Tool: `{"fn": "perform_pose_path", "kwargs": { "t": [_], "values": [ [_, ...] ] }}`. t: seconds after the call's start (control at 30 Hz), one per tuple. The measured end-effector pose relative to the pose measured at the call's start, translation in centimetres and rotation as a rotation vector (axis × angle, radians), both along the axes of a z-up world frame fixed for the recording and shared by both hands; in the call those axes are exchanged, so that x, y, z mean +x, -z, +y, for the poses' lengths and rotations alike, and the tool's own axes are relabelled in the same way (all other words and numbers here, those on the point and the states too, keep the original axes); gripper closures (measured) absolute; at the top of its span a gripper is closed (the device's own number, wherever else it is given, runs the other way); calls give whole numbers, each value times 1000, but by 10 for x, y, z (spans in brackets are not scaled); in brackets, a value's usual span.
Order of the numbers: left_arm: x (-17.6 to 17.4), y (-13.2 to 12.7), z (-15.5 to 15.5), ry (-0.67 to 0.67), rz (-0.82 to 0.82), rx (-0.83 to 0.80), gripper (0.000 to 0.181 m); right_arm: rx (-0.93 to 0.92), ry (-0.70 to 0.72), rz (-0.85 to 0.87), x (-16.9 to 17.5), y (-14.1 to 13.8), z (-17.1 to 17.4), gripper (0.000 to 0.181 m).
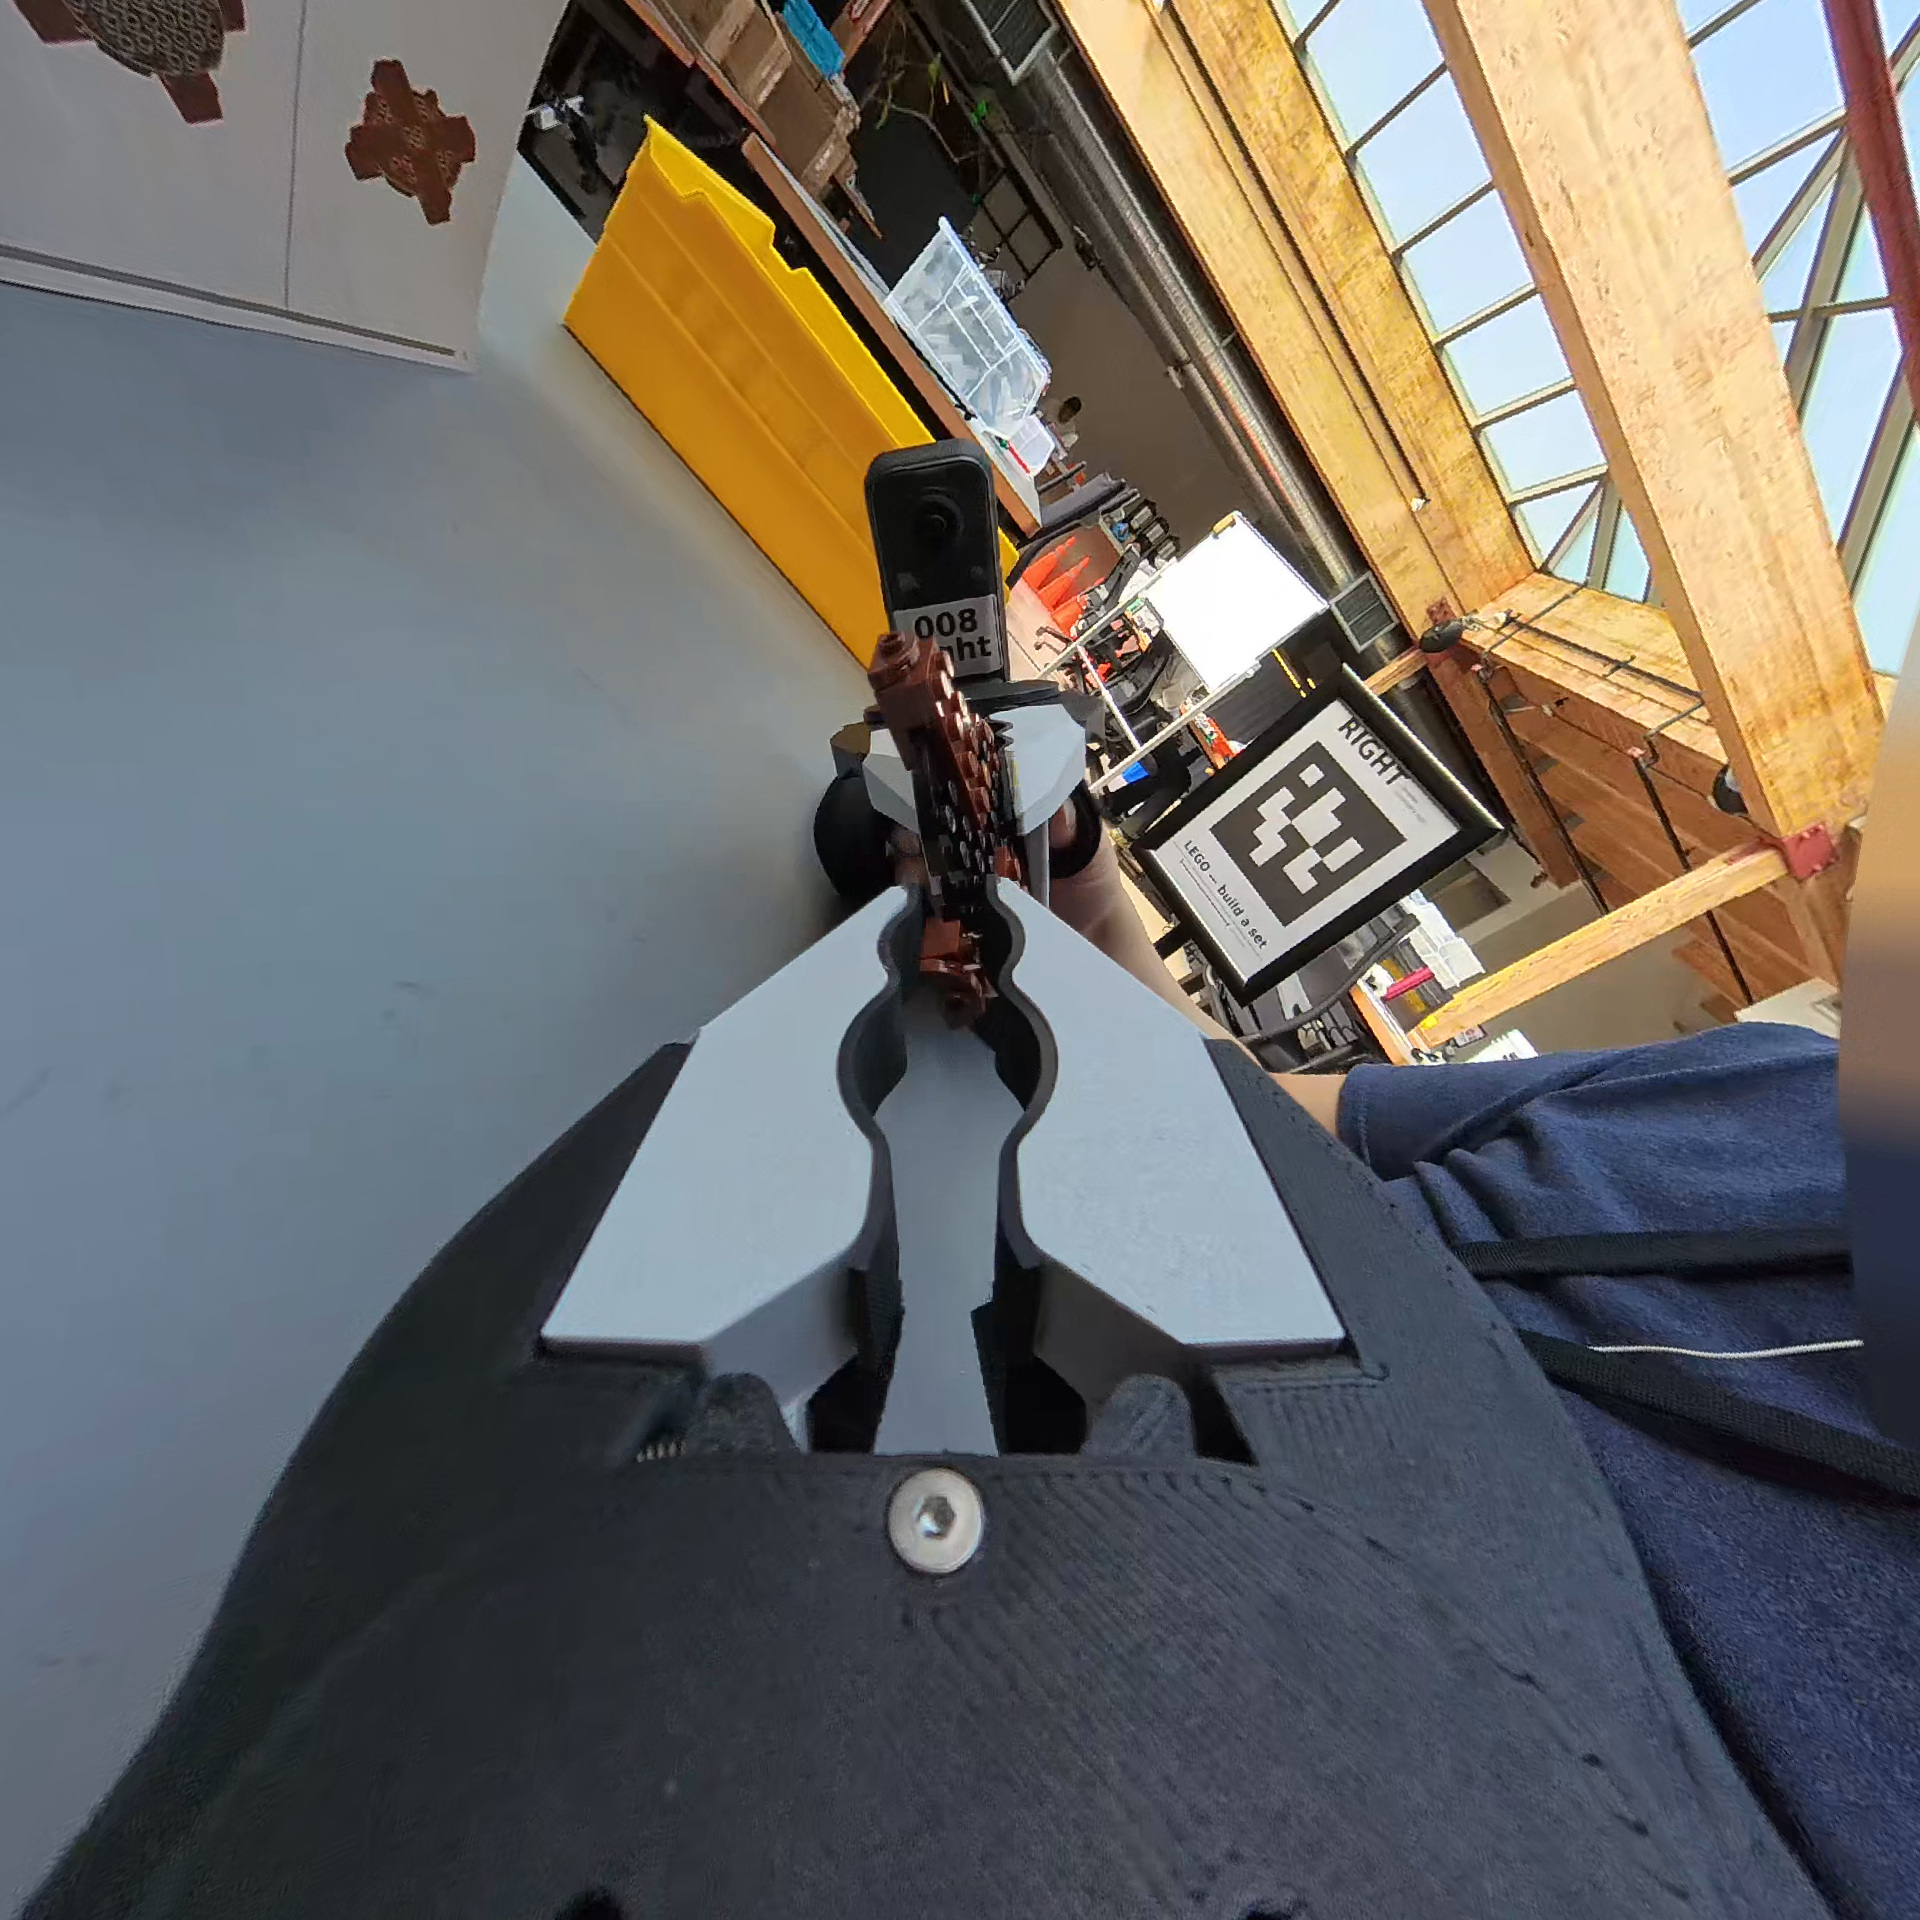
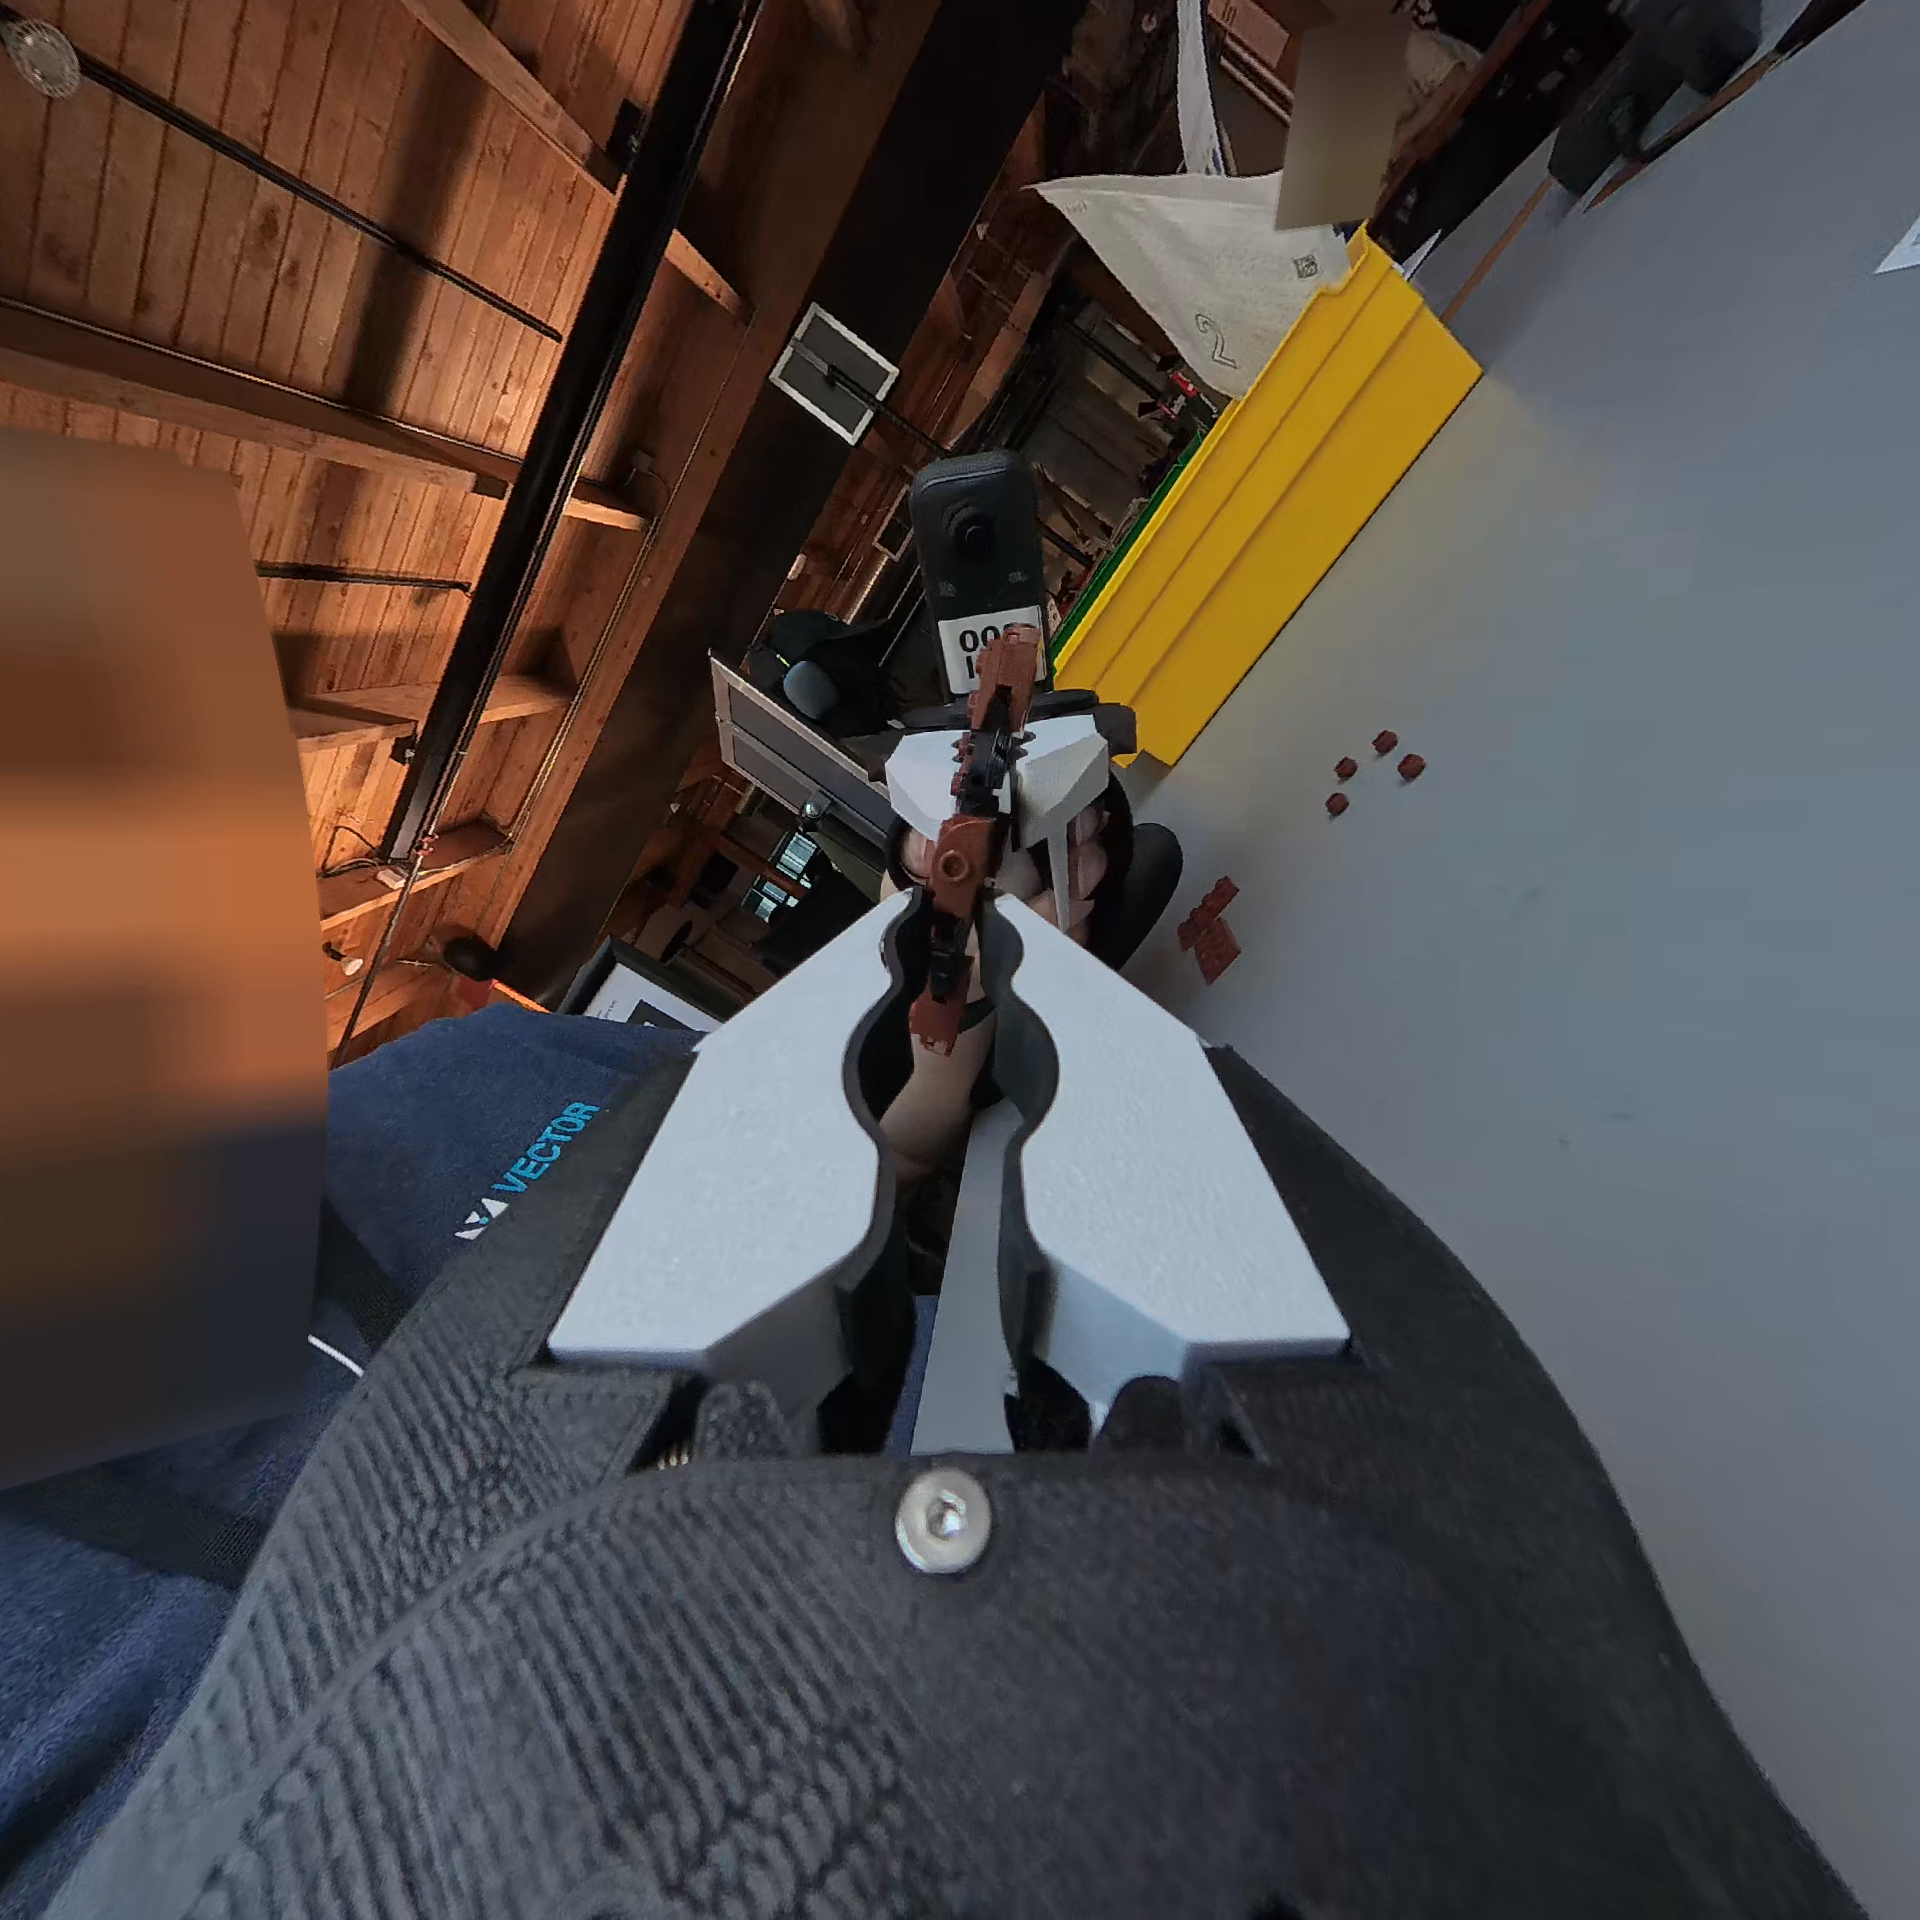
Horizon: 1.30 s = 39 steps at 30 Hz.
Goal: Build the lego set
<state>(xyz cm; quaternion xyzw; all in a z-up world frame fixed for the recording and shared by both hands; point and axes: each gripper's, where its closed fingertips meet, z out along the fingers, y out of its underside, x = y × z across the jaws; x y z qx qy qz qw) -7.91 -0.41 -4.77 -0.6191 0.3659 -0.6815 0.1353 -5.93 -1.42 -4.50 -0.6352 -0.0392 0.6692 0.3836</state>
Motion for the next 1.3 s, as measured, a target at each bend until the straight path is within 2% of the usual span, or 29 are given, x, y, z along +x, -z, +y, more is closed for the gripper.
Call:
{"fn": "perform_pose_path", "kwargs": {
  "t": [0.03,0.07,0.13,0.23,0.3,0.37,0.43,0.57,0.7,0.83,0.97,1.13,1.2,1.3],
  "values": [
    [-1,-2,-1,13,-8,-16,175,12,7,-14,0,0,1,174],
    [-1,-1,-2,23,1,-25,175,27,37,-49,2,1,3,162],
    [-2,2,-1,30,21,-30,175,102,158,-201,13,5,13,121],
    [-4,10,2,40,66,-46,175,374,325,-551,23,0,17,83],
    [-4,18,3,51,106,-52,175,573,269,-751,2,0,7,81],
    [-4,24,4,52,132,-67,175,644,208,-907,-19,17,6,75],
    [-4,28,4,64,145,-95,175,642,190,-1015,-27,35,11,81],
    [-6,31,8,63,154,-127,175,687,200,-1134,-22,45,12,110],
    [-5,34,8,76,162,-138,175,651,193,-1107,-20,47,10,114],
    [-6,26,8,85,126,-159,172,640,200,-1120,-20,50,12,114],
    [-7,32,11,77,155,-166,172,594,185,-1135,-20,58,14,114],
    [-17,19,35,7,113,-165,164,530,168,-1171,-16,72,18,115],
    [-30,2,51,-36,66,-100,165,512,166,-1176,-15,74,19,117],
    [-57,1,61,-27,152,189,167,467,158,-1166,-14,78,21,117]
  ]
}}
